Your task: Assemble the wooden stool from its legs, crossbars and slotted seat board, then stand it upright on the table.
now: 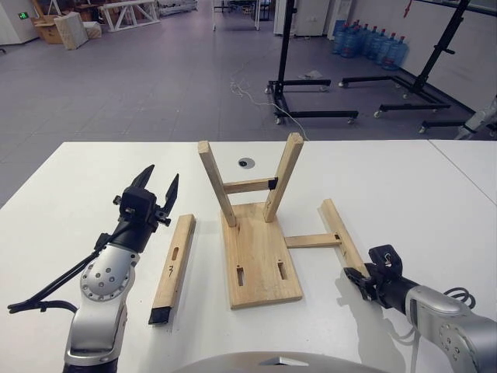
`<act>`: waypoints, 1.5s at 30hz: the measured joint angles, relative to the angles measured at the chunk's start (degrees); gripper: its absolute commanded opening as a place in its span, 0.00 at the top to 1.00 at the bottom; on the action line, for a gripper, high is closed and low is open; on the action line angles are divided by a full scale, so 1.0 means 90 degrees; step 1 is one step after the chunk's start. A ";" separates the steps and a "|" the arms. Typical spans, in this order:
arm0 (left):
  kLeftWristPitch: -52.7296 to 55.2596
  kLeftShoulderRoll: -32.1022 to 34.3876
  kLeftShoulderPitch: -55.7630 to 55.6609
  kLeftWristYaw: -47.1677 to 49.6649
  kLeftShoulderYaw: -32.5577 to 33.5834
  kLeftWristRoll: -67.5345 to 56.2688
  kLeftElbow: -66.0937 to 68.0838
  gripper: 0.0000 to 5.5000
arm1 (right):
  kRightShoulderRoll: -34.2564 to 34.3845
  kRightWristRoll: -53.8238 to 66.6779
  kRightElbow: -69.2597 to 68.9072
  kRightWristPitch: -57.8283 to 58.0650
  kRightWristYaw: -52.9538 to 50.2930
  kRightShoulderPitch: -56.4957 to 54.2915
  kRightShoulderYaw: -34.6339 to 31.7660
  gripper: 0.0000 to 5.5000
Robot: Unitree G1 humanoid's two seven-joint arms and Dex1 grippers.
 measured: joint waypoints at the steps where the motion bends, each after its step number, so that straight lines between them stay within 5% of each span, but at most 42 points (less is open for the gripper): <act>1: 0.0000 -0.0011 0.0000 0.0007 -0.0007 -0.0001 0.0001 0.54 | 0.0000 -0.0008 0.0008 0.0015 0.0009 -0.0021 0.0004 0.73; 4: -0.0003 -0.0035 -0.0011 0.0015 -0.0010 -0.0001 0.0020 0.54 | 0.0013 -0.0059 0.0023 0.0084 0.0000 -0.0097 0.0008 0.81; 14: -0.0134 -0.0033 -0.0236 -0.0081 0.0162 -0.0333 0.0454 0.54 | 0.0831 -0.0105 0.0480 -0.0061 -0.0308 -0.0570 -0.0333 0.81; 21: -0.0270 -0.0135 -0.0703 -0.0810 0.0538 -0.1842 0.1087 0.54 | 0.1116 -0.0295 0.2671 -0.2108 -0.0378 -0.2727 -0.1117 0.81; 24: -0.0272 -0.0222 -0.1248 -0.1180 0.0952 -0.3049 0.1239 0.54 | 0.1473 0.0832 0.3767 -0.2481 0.0144 -0.4089 -0.1785 0.81; 29: 0.0637 0.0034 -0.1290 -0.2486 0.1011 -0.5127 0.1157 0.54 | 0.1909 0.3955 0.3413 -0.1351 0.1076 -0.4391 -0.2270 0.81; 31: 0.1525 0.0621 -0.1000 -0.3740 0.0862 -0.6407 0.0792 0.54 | 0.2029 0.5168 0.2687 -0.1033 0.1281 -0.4600 -0.2185 0.81; 36: 0.2737 0.1076 -0.1084 -0.4260 0.1040 -0.8230 0.0806 0.54 | 0.1892 0.7598 0.1849 -0.0427 0.1618 -0.4844 -0.1632 0.81; 45: 0.3582 0.1293 -0.2129 -0.4260 0.0911 -0.9001 0.1006 0.40 | 0.1995 0.7496 0.2003 0.0093 0.2198 -0.4551 0.0240 0.81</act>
